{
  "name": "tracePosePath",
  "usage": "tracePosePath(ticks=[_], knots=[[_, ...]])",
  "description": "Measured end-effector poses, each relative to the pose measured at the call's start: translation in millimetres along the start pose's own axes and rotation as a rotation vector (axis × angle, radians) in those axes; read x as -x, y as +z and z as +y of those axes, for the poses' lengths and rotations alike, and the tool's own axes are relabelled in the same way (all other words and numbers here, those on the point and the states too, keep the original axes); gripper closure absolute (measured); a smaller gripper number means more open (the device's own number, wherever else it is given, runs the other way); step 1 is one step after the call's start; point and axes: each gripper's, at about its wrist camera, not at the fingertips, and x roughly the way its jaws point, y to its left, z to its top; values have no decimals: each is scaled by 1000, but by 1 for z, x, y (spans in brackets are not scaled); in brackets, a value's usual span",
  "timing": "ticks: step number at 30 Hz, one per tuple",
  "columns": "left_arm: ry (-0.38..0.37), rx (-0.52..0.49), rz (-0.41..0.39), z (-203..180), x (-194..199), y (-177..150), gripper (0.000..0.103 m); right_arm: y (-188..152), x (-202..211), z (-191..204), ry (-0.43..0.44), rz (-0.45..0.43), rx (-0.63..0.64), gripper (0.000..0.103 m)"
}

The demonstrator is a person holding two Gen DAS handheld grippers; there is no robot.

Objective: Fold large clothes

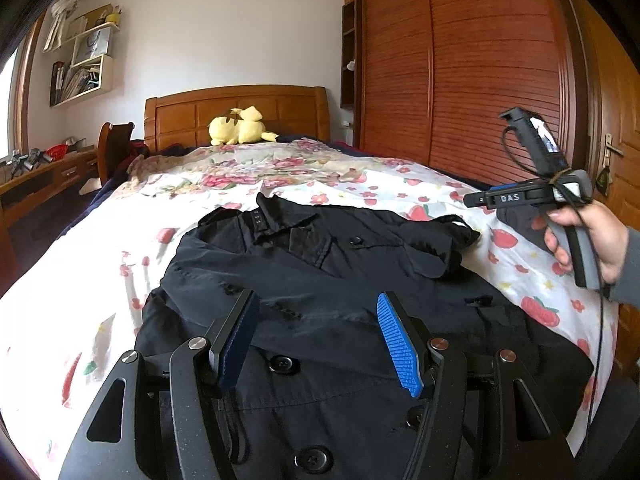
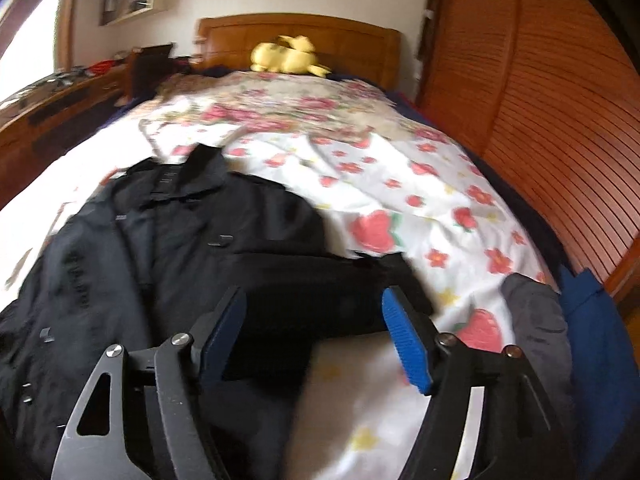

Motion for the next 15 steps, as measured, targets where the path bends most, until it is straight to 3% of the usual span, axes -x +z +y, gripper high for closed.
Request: tracePosePath(ticks=[8,15], knots=[[-2,-16,10,-1,-1,-1,40,-4,-68,-60,-104,137,-130,31],[0,-18,21,0,-4,-1,40,-15,-113,-79,-93,242,-229,31]])
